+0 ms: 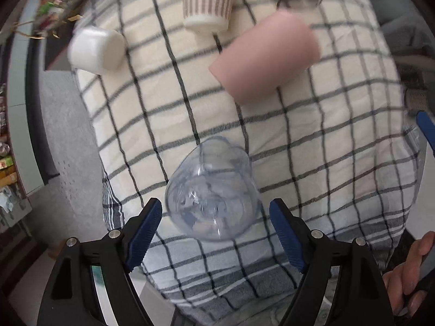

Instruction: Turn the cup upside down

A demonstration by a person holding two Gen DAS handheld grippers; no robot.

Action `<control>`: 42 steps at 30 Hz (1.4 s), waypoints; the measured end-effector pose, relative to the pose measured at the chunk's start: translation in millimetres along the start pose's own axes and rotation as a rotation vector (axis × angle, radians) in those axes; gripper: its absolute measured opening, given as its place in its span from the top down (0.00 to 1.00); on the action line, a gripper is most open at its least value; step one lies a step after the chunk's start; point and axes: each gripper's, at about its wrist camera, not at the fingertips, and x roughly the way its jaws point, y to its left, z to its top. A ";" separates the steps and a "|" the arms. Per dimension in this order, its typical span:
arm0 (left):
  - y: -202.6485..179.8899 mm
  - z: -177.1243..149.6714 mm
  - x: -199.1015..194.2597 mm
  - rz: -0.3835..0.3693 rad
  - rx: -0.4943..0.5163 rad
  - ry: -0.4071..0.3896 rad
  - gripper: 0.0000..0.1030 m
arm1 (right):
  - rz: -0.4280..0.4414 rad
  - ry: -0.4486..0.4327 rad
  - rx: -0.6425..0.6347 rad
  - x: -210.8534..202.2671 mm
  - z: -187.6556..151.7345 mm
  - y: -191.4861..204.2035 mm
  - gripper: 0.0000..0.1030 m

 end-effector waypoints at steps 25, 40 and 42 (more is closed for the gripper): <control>1.8 -197.0 -53.1 0.182 -0.336 -0.975 0.13 | -0.190 -0.438 -0.493 -120.8 -95.9 49.4 0.06; -6.5 -228.4 -46.9 0.143 -0.356 -1.040 0.13 | -0.219 -0.474 -0.494 -134.4 -122.0 41.6 0.06; -6.9 -229.4 -48.3 0.142 -0.354 -1.045 0.13 | -0.219 -0.477 -0.494 -134.8 -122.4 41.6 0.06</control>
